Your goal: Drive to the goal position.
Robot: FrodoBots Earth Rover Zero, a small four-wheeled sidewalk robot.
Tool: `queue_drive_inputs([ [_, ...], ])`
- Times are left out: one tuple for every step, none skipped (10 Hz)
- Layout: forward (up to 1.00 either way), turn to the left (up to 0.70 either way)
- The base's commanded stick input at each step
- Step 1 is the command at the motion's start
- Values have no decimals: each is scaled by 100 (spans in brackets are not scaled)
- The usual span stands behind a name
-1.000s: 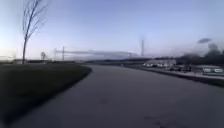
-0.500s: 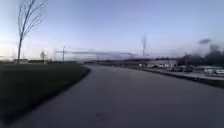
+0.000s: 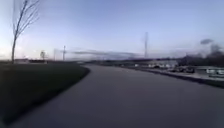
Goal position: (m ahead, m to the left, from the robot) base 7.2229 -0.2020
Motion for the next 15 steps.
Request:
queue_drive_inputs([
  [100,1],
  [100,1],
  [100,1],
  [100,1],
  [100,1],
  [100,1],
  [100,1],
  [100,1],
  [100,1],
  [100,1],
  [100,31],
  [100,37],
  [100,4],
  [100,1],
  [100,1],
])
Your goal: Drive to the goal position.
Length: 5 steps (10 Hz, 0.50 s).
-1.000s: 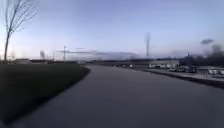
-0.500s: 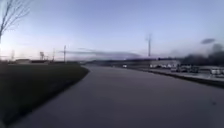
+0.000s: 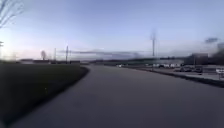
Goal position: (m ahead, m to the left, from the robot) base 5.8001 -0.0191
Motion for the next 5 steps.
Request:
queue_drive_inputs([
  [100,1],
  [100,1],
  [100,1],
  [100,1],
  [100,1],
])
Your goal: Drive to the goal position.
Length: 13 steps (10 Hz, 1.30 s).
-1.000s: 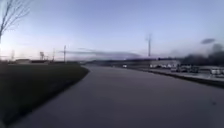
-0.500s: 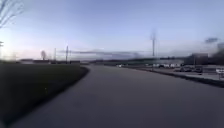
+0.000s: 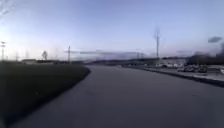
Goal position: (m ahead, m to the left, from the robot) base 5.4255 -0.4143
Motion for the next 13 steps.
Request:
queue_drive_inputs([
  [94,1],
  [93,1],
  [94,1],
  [94,1],
  [92,1],
  [91,1],
  [72,1],
  [48,1],
  [45,1],
  [68,1],
  [86,1],
  [100,1],
  [100,1],
])
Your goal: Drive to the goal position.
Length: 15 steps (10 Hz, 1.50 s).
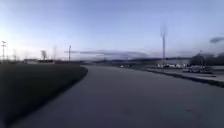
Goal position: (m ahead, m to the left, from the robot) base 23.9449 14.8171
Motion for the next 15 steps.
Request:
queue_drive_inputs([
  [100,1],
  [100,1],
  [100,1],
  [100,1],
  [100,1],
  [100,1],
  [100,1],
  [100,1],
  [100,1],
  [100,1],
  [100,1],
  [100,1],
  [100,1],
  [100,1],
  [100,1],
])
